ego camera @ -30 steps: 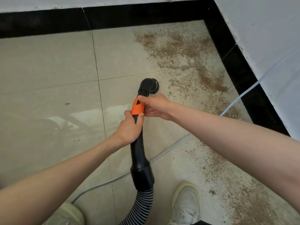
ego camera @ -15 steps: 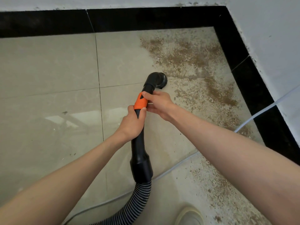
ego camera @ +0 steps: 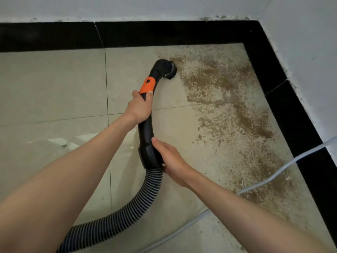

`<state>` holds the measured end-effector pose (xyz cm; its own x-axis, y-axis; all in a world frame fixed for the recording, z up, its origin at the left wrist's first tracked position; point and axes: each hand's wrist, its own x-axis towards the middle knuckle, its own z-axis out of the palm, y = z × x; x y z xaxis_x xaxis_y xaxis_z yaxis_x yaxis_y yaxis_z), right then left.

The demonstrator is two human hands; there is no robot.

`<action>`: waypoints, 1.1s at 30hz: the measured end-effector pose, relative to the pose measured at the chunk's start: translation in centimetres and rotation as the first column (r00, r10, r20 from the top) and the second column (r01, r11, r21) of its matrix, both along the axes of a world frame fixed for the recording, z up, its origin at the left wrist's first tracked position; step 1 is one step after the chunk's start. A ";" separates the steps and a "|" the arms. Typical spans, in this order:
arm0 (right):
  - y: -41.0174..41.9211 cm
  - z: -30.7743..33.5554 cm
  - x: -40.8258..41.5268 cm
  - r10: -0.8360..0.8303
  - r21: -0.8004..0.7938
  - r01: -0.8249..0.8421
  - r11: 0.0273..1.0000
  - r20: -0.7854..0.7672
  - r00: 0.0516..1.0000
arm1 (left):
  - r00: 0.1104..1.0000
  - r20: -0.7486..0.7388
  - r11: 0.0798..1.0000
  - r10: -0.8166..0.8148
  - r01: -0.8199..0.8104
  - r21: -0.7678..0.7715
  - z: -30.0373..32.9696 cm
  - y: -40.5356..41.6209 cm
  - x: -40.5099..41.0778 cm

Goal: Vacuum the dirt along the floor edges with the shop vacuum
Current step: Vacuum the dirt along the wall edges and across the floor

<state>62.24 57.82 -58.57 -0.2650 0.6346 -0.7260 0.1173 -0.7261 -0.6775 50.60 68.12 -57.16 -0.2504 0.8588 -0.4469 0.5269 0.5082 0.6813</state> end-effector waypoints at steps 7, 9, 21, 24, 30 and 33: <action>0.8 0.7 -1.6 0.004 0.401 -0.045 0.915 0.100 0.995 | 0.998 0.015 0.998 0.063 -0.063 0.006 0.7 3.3 -1.1; 0.9 0.6 -1.8 -0.014 0.445 -0.027 0.895 0.088 0.996 | 0.997 0.015 0.997 0.079 -0.080 0.008 0.5 3.5 -1.6; 5.1 1.1 -3.1 0.057 0.461 -0.080 0.884 0.064 0.996 | 0.907 0.333 0.961 0.257 -0.275 0.008 0.5 3.5 -3.9; 6.7 1.3 -3.1 0.080 0.455 -0.081 0.887 0.023 0.997 | 0.908 0.344 0.964 0.240 -0.264 0.025 0.5 3.6 -4.0; 7.3 1.0 -1.8 0.092 0.434 -0.059 0.899 -0.057 0.994 | 0.957 0.227 0.981 0.179 -0.192 0.035 0.4 3.8 -2.7; 7.3 0.5 -0.6 0.065 0.435 -0.035 0.900 -0.055 0.996 | 0.965 0.206 0.985 0.162 -0.171 0.029 0.3 3.9 -1.5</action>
<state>61.64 65.13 -58.06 -0.3423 0.8671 -0.3619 0.0898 -0.3533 -0.9312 49.15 72.01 -56.90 -0.3004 0.8333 -0.4641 0.2866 0.5430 0.7893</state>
